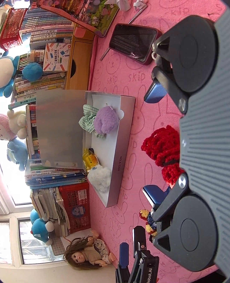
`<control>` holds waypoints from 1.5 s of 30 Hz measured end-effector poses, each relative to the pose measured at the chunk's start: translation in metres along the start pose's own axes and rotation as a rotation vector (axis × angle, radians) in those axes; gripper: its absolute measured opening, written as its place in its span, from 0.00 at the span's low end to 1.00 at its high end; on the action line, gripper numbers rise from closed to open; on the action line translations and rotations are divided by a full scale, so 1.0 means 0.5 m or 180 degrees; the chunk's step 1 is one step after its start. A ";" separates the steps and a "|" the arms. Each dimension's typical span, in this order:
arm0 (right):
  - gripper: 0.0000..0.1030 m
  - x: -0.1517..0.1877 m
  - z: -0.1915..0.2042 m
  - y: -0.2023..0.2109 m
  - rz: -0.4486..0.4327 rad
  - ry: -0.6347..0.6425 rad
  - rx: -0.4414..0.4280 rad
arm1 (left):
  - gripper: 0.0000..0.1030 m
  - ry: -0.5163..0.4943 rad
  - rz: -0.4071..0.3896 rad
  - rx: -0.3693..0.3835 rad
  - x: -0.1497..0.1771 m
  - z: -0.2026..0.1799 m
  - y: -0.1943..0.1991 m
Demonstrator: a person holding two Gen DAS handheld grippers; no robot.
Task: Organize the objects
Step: 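Move the left tool to the black lid while the right tool reaches the red knitted toy, then grasp the black lid with the left tool while the right tool grasps the red knitted toy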
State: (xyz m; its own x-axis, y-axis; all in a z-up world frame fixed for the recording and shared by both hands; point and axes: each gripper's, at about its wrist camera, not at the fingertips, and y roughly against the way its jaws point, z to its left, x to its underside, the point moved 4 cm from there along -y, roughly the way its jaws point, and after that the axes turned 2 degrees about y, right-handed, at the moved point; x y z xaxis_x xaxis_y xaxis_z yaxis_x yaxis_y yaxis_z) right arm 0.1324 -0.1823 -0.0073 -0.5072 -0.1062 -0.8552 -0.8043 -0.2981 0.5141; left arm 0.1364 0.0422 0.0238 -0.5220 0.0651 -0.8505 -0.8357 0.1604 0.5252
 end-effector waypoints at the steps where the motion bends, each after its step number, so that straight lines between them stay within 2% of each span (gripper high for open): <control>1: 0.99 0.005 0.002 -0.001 0.0010 0.0015 0.0012 | 0.86 0.0020 0.0003 0.0000 0.006 0.001 0.003; 7: 1.00 0.027 0.007 -0.007 0.0044 0.0019 0.0033 | 0.86 0.0170 -0.0014 0.0024 0.043 0.001 0.018; 16: 1.00 0.044 0.006 -0.024 0.0108 -0.0120 -0.0026 | 0.86 0.0123 0.0000 -0.0009 0.084 -0.014 0.029; 28: 1.00 0.051 0.013 -0.041 0.0290 -0.0041 0.0165 | 0.85 0.0192 -0.0002 -0.0131 0.129 0.009 0.061; 33: 1.00 0.052 0.011 -0.042 0.0302 -0.0084 0.0155 | 0.77 0.0244 0.0025 -0.0125 0.137 0.011 0.067; 45: 1.00 0.054 0.009 -0.042 0.0318 -0.0146 0.0170 | 0.53 0.0079 0.0103 -0.0048 0.147 -0.029 0.050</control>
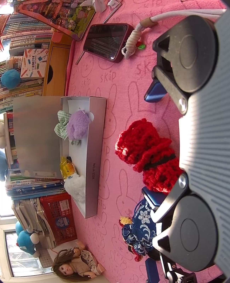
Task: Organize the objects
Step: 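Grasp the black lid with the left tool while the right tool grasps the red knitted toy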
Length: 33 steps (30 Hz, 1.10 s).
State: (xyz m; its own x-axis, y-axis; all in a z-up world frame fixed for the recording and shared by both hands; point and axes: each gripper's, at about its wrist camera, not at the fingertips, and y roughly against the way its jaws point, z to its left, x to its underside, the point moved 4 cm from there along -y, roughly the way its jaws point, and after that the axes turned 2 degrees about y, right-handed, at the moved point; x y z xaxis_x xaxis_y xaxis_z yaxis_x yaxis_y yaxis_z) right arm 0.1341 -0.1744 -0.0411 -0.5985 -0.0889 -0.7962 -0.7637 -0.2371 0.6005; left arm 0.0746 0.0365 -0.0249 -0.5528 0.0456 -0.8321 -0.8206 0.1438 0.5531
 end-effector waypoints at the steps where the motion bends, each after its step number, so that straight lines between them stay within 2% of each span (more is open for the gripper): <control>1: 1.00 0.000 0.000 0.000 0.0000 -0.0001 0.0002 | 0.51 -0.0009 -0.0002 -0.0009 0.000 -0.001 -0.001; 5: 1.00 0.002 0.000 0.003 -0.0018 -0.0033 0.0018 | 0.47 0.0002 0.0000 -0.0018 -0.001 -0.001 -0.001; 10: 0.99 0.004 -0.013 0.030 -0.0113 -0.0316 0.0013 | 0.44 0.0023 0.0001 -0.0036 -0.003 0.005 -0.002; 15: 0.91 -0.004 -0.024 0.058 -0.0196 -0.0290 0.0150 | 0.45 0.0061 -0.0011 -0.0136 -0.007 0.012 -0.009; 20: 0.84 -0.003 -0.015 0.061 -0.0184 -0.0194 0.0122 | 0.46 0.0040 -0.0024 -0.0158 -0.008 0.009 -0.012; 21: 0.83 -0.002 -0.010 0.062 -0.0193 -0.0155 0.0129 | 0.47 0.0036 -0.0032 -0.0152 -0.007 0.009 -0.013; 23: 0.80 0.000 0.001 0.064 -0.0220 -0.0077 0.0159 | 0.66 0.0061 -0.0048 -0.0144 -0.005 0.012 -0.014; 24: 0.76 -0.001 0.006 0.066 -0.0232 -0.0056 0.0172 | 0.68 0.0080 -0.0061 -0.0139 -0.004 0.014 -0.015; 27: 0.66 -0.003 0.015 0.067 -0.0252 -0.0019 0.0195 | 0.69 0.0019 -0.0077 -0.0129 -0.001 0.013 -0.015; 33: 0.62 0.002 0.026 0.068 -0.0249 0.0025 0.0212 | 0.69 0.0072 -0.0052 -0.0130 -0.004 0.014 -0.016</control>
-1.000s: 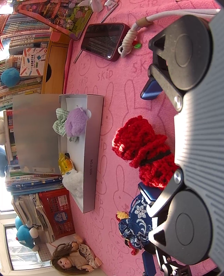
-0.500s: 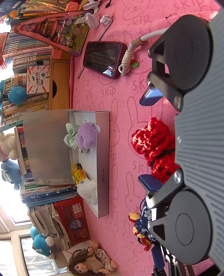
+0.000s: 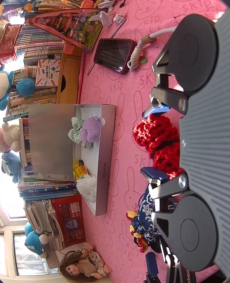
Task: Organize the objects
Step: 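Grasp the black lid with the left tool while the right tool grasps the red knitted toy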
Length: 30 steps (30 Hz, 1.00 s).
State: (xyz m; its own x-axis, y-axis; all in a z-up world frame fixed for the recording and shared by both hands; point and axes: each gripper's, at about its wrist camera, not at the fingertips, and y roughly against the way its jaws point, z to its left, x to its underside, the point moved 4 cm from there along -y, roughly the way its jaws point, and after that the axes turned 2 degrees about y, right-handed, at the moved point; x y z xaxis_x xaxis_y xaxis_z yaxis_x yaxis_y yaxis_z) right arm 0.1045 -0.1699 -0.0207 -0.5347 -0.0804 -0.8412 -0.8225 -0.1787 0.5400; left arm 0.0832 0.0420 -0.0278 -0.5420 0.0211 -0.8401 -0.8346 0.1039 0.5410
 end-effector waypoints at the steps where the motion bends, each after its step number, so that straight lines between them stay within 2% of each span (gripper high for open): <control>1: 0.62 0.001 0.000 0.001 -0.0002 -0.0001 0.0005 | 0.69 0.0016 0.0010 -0.0001 -0.001 0.001 0.000; 7: 0.66 0.009 -0.005 0.005 0.0011 -0.0068 -0.0007 | 0.66 0.0094 0.0029 -0.0015 -0.003 0.006 0.004; 11: 0.67 0.012 -0.012 0.011 0.0000 -0.0129 -0.0008 | 0.52 0.0067 0.0026 -0.0086 -0.002 0.007 0.008; 14: 0.73 0.013 -0.018 0.016 0.0022 -0.0211 -0.0018 | 0.43 0.0081 0.0025 -0.0114 -0.002 0.010 0.011; 17: 0.76 0.015 -0.025 0.021 0.0041 -0.0299 -0.0018 | 0.37 0.0076 0.0021 -0.0129 0.001 0.010 0.016; 21: 0.82 0.020 -0.032 0.027 0.0037 -0.0342 0.0005 | 0.37 0.0060 0.0007 -0.0133 0.005 0.007 0.021; 27: 0.82 0.027 -0.020 0.035 0.0110 -0.0322 -0.0128 | 0.37 0.0045 -0.0010 -0.0113 0.004 0.001 0.027; 29: 0.77 0.030 -0.009 0.036 0.0128 -0.0256 -0.0161 | 0.37 0.0040 -0.0018 -0.0106 0.003 -0.001 0.029; 30: 0.71 0.031 -0.003 0.037 0.0132 -0.0218 -0.0183 | 0.37 0.0040 -0.0024 -0.0106 0.003 -0.001 0.030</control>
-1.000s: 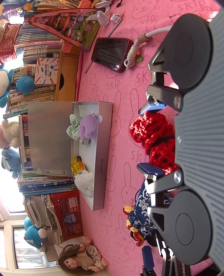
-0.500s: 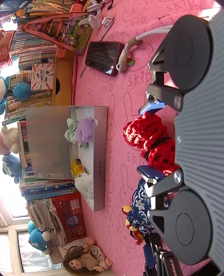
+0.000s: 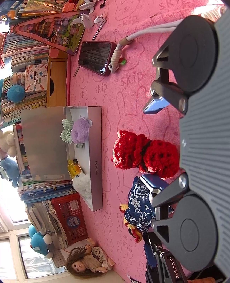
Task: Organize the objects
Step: 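Grasp the black lid with the left tool while the right tool grasps the red knitted toy, then carry the black lid and red knitted toy over into the white box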
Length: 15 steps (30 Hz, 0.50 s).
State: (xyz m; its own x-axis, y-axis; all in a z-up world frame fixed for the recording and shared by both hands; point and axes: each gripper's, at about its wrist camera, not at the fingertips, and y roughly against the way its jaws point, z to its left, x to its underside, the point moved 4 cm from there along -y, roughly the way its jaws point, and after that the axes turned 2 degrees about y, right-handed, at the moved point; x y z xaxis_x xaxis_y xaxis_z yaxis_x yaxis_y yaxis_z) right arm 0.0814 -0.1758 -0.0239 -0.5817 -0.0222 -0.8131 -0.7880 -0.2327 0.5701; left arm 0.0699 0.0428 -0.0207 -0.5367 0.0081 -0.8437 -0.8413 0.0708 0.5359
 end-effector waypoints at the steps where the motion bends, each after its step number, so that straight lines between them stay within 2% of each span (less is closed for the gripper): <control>1: 0.66 0.001 0.006 0.000 0.0006 0.0036 -0.0021 | 0.37 -0.0003 -0.0007 -0.0005 -0.001 0.000 0.001; 3: 0.51 0.002 0.019 0.003 -0.0010 0.0093 -0.0070 | 0.37 -0.0016 -0.0022 -0.0019 -0.003 -0.001 0.004; 5: 0.42 -0.002 0.029 0.005 -0.0019 0.0165 -0.0089 | 0.37 -0.0027 -0.0034 -0.0026 -0.006 0.000 0.006; 8: 0.41 -0.003 0.038 0.007 -0.0043 0.0262 -0.0028 | 0.37 -0.0017 -0.0056 -0.0037 -0.011 0.003 0.010; 15: 0.39 -0.011 0.025 0.014 -0.0089 0.0153 0.0014 | 0.37 0.0055 -0.0133 -0.0056 -0.024 0.008 0.025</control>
State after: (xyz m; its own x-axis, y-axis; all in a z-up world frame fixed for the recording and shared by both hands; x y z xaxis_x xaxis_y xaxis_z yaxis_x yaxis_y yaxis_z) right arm 0.0767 -0.1651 -0.0140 -0.5491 -0.0623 -0.8334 -0.8048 -0.2295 0.5474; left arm 0.0662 0.0477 -0.0042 -0.5021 -0.0117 -0.8647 -0.8639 0.0533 0.5009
